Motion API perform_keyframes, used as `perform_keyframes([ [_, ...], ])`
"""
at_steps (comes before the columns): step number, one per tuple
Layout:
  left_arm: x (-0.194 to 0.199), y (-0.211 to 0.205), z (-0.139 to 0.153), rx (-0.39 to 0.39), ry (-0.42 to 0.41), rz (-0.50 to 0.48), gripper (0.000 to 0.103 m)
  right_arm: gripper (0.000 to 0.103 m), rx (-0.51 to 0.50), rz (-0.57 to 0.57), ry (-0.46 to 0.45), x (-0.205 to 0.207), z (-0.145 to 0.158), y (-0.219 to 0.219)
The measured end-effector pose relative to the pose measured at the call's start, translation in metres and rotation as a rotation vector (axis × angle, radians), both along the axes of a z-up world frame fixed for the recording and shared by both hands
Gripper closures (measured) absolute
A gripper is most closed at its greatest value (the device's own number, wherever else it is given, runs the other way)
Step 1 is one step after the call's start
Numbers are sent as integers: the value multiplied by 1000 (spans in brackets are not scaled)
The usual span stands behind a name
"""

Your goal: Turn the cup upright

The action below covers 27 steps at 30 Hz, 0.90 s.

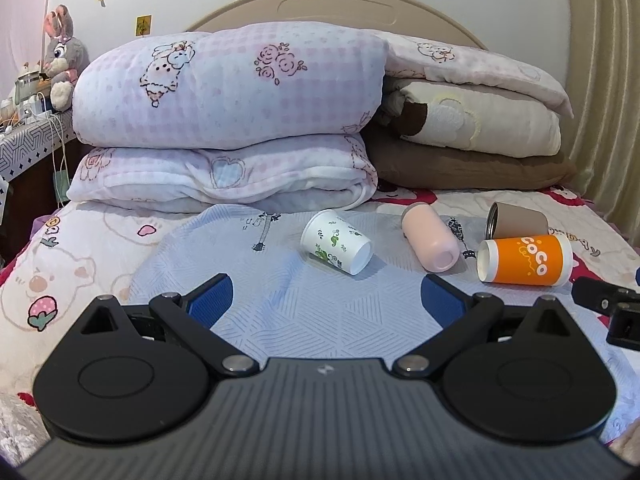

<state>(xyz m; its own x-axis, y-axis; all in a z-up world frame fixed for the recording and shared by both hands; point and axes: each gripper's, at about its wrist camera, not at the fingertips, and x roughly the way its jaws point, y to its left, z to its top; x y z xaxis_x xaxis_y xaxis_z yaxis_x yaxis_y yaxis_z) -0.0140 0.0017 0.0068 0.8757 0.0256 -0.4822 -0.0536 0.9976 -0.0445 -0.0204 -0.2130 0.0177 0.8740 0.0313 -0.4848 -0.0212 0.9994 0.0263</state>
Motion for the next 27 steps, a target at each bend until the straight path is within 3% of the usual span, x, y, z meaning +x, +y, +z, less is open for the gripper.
perform_keyframes([
  [27, 4, 0, -4, -18, 48, -16, 1, 3, -6, 8, 13, 1, -4, 3],
])
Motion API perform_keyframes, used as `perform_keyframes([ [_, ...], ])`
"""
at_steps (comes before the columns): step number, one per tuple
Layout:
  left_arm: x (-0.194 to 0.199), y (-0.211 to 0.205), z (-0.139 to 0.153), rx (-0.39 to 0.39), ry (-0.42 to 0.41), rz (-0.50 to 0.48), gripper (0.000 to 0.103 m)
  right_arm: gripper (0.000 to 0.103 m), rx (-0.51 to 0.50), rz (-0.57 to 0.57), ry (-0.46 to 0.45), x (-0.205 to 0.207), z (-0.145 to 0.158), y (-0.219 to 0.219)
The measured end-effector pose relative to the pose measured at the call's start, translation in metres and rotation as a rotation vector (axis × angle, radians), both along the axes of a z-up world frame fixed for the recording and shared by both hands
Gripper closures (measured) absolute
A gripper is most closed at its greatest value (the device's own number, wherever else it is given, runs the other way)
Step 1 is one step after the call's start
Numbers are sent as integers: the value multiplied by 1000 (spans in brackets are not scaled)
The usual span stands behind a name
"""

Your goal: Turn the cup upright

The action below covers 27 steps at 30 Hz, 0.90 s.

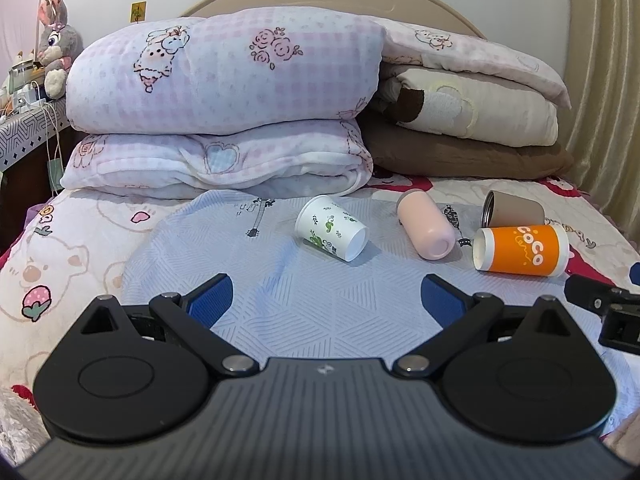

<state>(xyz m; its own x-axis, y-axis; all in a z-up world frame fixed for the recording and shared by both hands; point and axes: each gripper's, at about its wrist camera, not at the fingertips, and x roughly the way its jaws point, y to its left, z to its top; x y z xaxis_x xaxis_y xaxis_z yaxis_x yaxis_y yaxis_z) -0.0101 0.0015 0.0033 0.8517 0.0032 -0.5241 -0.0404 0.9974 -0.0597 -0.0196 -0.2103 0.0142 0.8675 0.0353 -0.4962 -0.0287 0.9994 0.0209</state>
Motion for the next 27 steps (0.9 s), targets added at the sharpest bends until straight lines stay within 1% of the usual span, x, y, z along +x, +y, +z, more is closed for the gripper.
perform_keyframes([
  [21, -2, 2, -4, 3, 4, 0, 1, 3, -3, 1, 8, -2, -4, 0],
  [24, -2, 5, -5, 32, 24, 6, 1, 3, -5, 4, 14, -2, -5, 0],
  [27, 2, 11, 1, 61, 39, 22, 1, 3, 4, 15, 30, -3, 0, 2],
])
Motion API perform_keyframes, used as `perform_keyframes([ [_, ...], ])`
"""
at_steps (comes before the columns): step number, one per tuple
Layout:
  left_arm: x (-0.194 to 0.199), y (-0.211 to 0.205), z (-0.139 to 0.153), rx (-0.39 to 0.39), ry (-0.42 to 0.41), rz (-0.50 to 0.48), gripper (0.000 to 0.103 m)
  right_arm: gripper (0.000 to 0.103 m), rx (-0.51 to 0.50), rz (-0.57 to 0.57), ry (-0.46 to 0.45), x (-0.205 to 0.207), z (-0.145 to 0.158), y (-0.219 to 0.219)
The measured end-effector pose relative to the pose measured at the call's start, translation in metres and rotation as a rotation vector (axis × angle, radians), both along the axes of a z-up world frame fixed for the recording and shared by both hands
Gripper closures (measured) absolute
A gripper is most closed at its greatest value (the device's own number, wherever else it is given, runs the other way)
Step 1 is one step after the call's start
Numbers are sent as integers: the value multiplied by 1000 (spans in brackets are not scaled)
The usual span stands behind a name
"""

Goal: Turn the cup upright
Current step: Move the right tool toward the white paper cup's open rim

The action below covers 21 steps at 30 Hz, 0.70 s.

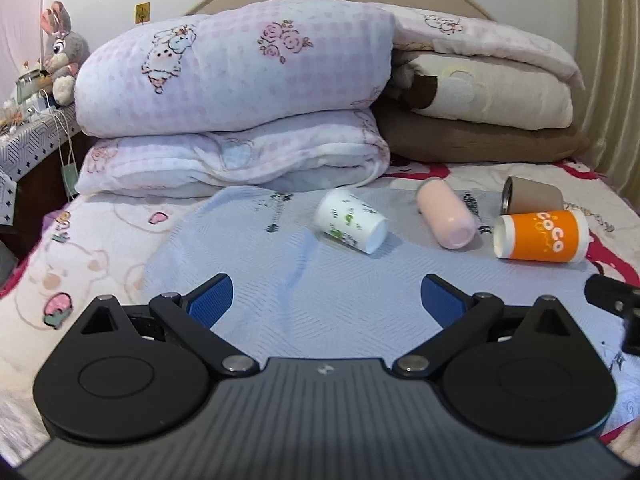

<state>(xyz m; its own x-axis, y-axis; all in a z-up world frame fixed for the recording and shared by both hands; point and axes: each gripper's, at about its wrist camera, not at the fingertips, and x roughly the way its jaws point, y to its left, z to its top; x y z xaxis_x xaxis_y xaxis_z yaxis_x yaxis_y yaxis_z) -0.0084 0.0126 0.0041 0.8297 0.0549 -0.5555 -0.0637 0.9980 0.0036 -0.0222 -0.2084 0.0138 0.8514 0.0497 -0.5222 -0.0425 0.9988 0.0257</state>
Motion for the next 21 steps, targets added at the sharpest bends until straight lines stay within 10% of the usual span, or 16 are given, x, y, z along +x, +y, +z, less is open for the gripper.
perform_keyframes([
  [7, 19, 18, 33, 14, 71, 11, 1, 3, -22, 154, 12, 7, 27, 18],
  [21, 103, 81, 51, -298, 193, 71, 1, 4, -92, 449, 55, 69, 53, 90],
])
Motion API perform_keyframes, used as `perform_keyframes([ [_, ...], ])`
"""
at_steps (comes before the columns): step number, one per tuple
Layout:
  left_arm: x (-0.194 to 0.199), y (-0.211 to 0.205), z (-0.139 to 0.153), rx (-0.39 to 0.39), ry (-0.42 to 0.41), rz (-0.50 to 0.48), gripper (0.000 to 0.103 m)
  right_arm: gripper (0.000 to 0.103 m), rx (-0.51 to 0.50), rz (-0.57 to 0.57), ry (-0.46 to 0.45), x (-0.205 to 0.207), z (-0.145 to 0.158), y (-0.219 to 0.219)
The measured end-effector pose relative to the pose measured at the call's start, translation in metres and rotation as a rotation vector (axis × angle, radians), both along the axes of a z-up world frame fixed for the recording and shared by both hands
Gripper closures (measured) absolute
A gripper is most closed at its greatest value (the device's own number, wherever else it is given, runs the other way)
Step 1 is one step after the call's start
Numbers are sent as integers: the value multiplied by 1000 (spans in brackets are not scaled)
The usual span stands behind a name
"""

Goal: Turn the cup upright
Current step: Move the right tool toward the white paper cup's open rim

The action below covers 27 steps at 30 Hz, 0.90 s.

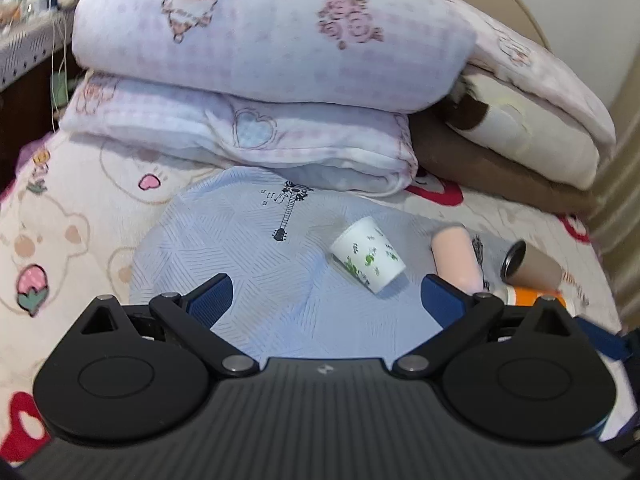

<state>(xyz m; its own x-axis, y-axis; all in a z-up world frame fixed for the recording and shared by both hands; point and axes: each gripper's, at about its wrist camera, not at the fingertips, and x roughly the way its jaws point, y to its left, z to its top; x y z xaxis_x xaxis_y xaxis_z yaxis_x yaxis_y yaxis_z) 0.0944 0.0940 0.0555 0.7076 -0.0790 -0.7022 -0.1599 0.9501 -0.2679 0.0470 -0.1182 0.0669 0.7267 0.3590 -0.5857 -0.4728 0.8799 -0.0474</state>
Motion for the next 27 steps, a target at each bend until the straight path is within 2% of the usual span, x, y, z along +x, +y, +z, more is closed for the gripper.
perform_keyframes([
  [3, 14, 7, -14, -54, 4, -5, 2, 4, 9, 41, 53, 21, -8, 13],
  [9, 33, 23, -49, -168, 71, 9, 4, 4, 15, 144, 114, 60, -27, 32],
  [12, 41, 28, -64, -242, 69, 1, 4, 9, -42, 194, 126, 76, -40, 42],
  [15, 52, 27, -77, -262, 68, -9, 4, 10, -100, 216, 120, 87, -57, 50],
  [21, 75, 28, -110, -341, 109, -22, 4, 12, -121, 225, 146, 113, -89, 55],
  [24, 82, 28, -118, -306, 105, -15, 4, 15, -130, 221, 145, 124, -101, 57],
  [27, 84, 30, -120, -336, 82, -24, 4, 16, -159, 216, 134, 134, -113, 61],
])
